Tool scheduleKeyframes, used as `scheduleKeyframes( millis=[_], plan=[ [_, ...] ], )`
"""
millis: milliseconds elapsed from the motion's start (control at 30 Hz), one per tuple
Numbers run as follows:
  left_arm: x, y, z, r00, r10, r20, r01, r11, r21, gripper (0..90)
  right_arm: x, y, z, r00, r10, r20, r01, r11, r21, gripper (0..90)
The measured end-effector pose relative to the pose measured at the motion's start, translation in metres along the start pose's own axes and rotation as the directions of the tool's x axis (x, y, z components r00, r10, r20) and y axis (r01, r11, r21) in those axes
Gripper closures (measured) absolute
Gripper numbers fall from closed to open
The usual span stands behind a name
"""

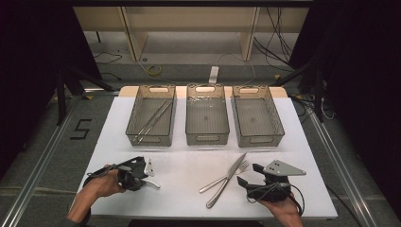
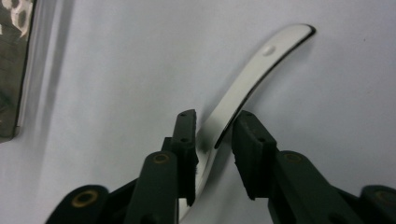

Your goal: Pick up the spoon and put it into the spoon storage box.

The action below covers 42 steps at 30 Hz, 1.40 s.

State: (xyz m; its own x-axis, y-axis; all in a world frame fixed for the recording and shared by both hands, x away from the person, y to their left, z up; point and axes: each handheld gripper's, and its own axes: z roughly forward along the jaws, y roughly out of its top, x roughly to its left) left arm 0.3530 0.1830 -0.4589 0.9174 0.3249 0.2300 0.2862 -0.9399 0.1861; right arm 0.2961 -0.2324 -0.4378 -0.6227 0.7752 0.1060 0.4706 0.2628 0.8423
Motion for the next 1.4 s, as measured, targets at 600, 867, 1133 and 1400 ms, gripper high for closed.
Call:
scheduleKeyframes(
  millis=[600,867,1133,1400],
  plan=[
    [0.018,0.001,0.001,0.9953,-0.094,0.026,0.094,0.995,-0.032,84.4,0.0,0.0,0.0,1.0,0.002,0.005,-0.002,1.0,0.005,25.9],
    [0.026,-0.002,-0.001,0.9795,-0.192,0.062,0.195,0.979,-0.059,85.0,0.0,0.0,0.0,1.0,0.003,0.006,-0.003,1.0,0.001,25.9],
    [0.037,-0.009,-0.006,0.9378,-0.342,0.06,0.346,0.9348,-0.081,85.1,-0.001,0.0,0.0,1.0,0.004,0.007,-0.004,1.0,0.001,25.9],
    [0.047,-0.015,-0.02,0.8712,-0.467,0.153,0.49,0.849,-0.199,85.1,-0.001,0.0,-0.001,0.9999,0.006,0.009,-0.006,1.0,0.001,25.9]
  ],
)
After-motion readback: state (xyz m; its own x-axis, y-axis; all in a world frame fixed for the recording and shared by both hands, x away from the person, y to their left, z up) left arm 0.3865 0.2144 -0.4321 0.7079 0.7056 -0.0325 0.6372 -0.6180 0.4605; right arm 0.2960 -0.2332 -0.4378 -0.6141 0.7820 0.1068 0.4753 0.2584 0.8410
